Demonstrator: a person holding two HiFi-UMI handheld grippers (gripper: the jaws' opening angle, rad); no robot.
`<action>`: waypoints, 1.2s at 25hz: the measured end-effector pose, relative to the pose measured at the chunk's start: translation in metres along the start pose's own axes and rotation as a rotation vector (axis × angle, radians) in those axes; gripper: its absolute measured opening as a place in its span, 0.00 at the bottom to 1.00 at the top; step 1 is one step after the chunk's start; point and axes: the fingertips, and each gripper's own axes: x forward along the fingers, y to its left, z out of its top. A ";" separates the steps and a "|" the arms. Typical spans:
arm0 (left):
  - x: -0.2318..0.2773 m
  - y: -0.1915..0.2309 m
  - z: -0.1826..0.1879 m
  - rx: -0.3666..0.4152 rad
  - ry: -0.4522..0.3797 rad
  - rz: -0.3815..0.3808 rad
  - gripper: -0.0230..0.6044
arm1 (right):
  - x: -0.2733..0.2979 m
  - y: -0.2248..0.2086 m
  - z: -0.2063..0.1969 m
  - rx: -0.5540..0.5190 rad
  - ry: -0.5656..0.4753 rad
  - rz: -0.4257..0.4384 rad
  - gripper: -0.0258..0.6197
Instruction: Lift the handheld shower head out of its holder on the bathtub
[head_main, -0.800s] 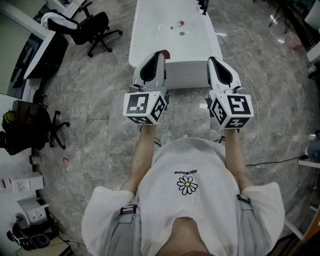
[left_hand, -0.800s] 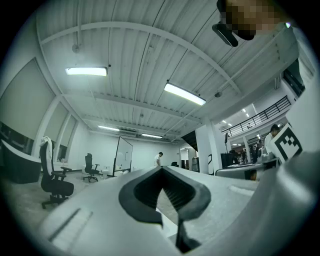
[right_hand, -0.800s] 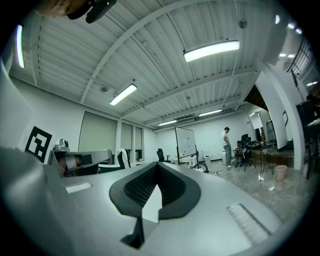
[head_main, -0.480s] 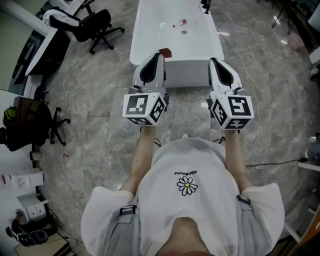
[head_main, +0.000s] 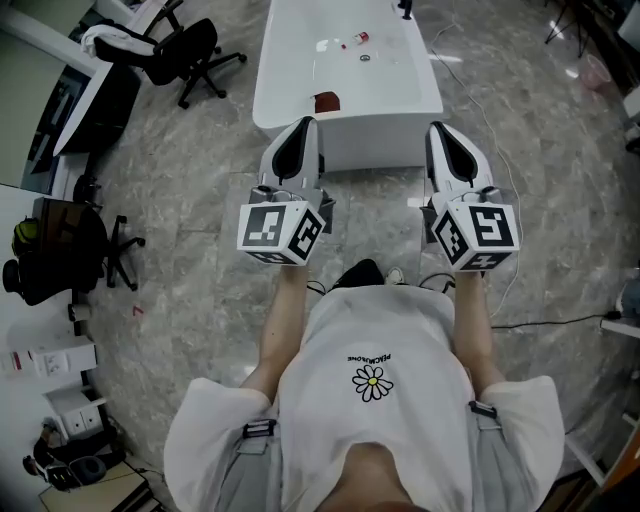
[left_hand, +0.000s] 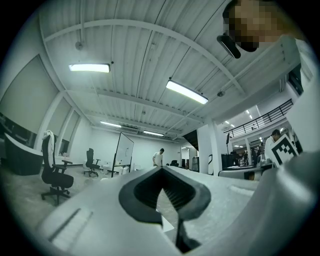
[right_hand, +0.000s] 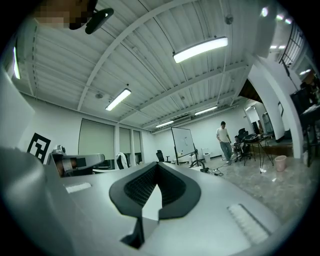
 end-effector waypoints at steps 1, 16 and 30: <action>0.001 -0.003 -0.001 -0.008 -0.002 -0.004 0.04 | -0.002 -0.005 -0.001 -0.006 -0.002 -0.006 0.08; 0.065 -0.008 -0.029 -0.027 0.028 -0.076 0.04 | 0.024 -0.057 -0.027 0.014 0.044 -0.063 0.08; 0.274 0.125 -0.040 -0.092 -0.036 -0.116 0.04 | 0.242 -0.136 -0.002 -0.064 0.029 -0.113 0.08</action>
